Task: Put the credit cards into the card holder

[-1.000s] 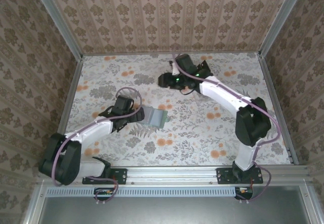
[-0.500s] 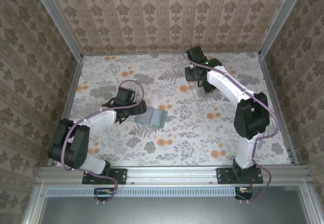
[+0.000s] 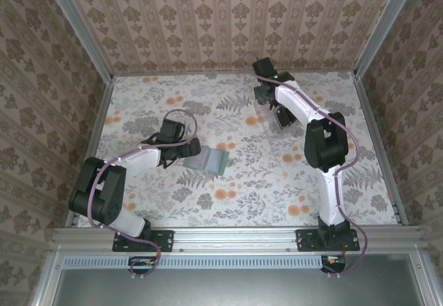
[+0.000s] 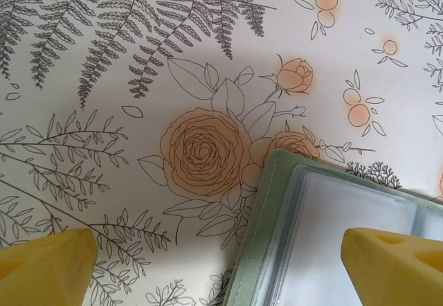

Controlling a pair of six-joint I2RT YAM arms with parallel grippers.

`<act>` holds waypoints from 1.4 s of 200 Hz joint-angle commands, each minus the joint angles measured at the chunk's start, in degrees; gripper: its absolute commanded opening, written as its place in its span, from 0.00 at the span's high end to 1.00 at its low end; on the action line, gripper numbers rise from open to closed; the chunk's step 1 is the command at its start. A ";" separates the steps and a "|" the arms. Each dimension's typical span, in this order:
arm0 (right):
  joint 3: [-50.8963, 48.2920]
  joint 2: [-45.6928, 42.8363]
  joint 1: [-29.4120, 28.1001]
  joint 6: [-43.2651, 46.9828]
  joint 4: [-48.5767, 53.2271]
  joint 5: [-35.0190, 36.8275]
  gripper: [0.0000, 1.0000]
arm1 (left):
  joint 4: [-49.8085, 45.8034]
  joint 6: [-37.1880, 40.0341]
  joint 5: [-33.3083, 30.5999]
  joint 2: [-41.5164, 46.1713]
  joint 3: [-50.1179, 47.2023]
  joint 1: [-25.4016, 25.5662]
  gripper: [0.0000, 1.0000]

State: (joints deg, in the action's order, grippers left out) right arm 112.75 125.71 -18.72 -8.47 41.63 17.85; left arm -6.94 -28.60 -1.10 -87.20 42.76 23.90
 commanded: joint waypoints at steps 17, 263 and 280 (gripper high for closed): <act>3.65 3.46 0.53 1.26 2.78 1.46 0.64 | 0.87 0.61 1.36 -1.86 2.22 -0.48 0.00; 4.18 6.79 1.76 1.74 2.58 -2.53 0.90 | 2.30 -0.69 2.54 -4.74 2.58 -0.35 0.00; 4.69 7.16 1.80 1.79 2.90 -2.59 0.88 | 2.45 -0.67 2.66 -4.91 2.67 -0.35 0.00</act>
State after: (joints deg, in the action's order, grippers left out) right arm 115.50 130.74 -17.28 -7.44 42.54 15.88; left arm -5.45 -28.67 0.56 -90.56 44.40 23.90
